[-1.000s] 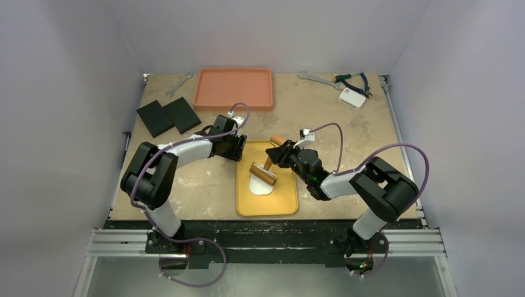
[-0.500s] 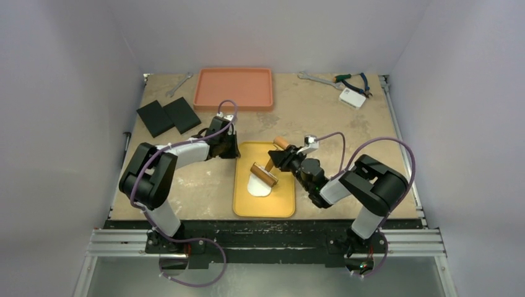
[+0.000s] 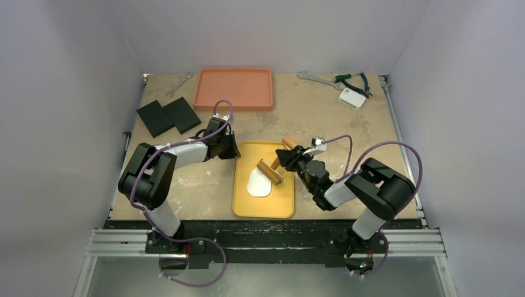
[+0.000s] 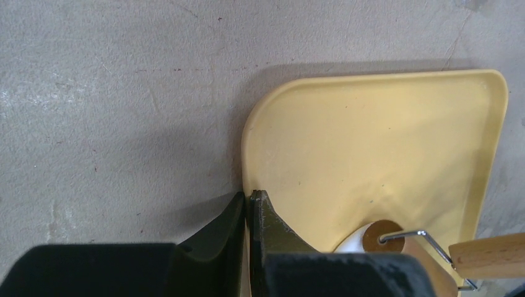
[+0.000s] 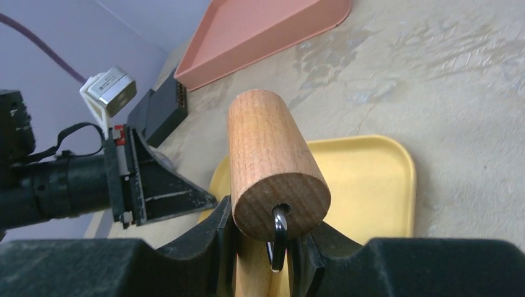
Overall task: Roll out the dumpling wrappers from the dough
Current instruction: Flatten out the dough on the work surface.
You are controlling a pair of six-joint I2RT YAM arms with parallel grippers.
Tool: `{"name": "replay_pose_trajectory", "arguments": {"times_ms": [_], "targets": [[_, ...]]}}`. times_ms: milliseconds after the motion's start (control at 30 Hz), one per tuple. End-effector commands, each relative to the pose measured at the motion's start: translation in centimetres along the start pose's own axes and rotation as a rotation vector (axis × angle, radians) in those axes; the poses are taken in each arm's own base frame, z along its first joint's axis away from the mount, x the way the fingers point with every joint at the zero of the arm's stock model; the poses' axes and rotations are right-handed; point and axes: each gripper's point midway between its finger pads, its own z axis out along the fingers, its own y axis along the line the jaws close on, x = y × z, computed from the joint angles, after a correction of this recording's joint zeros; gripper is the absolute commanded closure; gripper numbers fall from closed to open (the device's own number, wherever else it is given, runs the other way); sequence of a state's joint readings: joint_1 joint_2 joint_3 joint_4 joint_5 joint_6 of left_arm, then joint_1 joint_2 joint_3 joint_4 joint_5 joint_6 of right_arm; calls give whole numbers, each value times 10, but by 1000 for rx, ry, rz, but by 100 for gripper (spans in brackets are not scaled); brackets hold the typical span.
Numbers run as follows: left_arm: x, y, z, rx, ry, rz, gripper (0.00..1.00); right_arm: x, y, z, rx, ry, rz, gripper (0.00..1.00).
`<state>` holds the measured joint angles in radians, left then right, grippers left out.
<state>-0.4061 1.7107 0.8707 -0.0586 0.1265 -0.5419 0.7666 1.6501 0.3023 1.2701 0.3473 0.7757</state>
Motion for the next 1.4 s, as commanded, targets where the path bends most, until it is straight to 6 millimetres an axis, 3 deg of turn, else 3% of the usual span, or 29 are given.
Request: {"name": "replay_pose_trajectory", "arguments": {"times_ms": [0, 133, 300, 433, 533, 700, 800, 900, 1000, 1100, 1200, 1367], "targets": [[41, 29, 3, -92, 123, -31, 100, 9, -5, 12, 40, 37, -127, 100], [41, 30, 4, -87, 123, -32, 100, 41, 14, 14, -25, 108, -110, 100], [40, 31, 4, -84, 123, -38, 100, 57, 12, 8, -26, 163, -90, 100], [40, 33, 3, -83, 123, -43, 100, 31, -35, 8, 89, 125, -84, 100], [39, 32, 3, -78, 121, -39, 100, 20, -44, 12, 145, 109, -171, 100], [38, 33, 4, -79, 122, -41, 100, 64, -3, 10, 54, 201, -196, 100], [38, 34, 4, -84, 120, -39, 100, 83, 4, 5, 31, 237, -160, 100], [37, 34, 3, -83, 118, -41, 100, 83, -9, -2, 62, 243, -171, 100], [37, 34, 2, -79, 118, -39, 100, 57, -52, -4, 167, 203, -203, 100], [36, 34, 2, -76, 117, -39, 100, 46, -66, -6, 210, 200, -237, 100], [35, 34, 2, -77, 115, -40, 100, 48, -56, -7, 190, 209, -260, 100], [33, 36, 2, -82, 112, -42, 100, 88, -30, -18, 122, 298, -240, 100]]}}
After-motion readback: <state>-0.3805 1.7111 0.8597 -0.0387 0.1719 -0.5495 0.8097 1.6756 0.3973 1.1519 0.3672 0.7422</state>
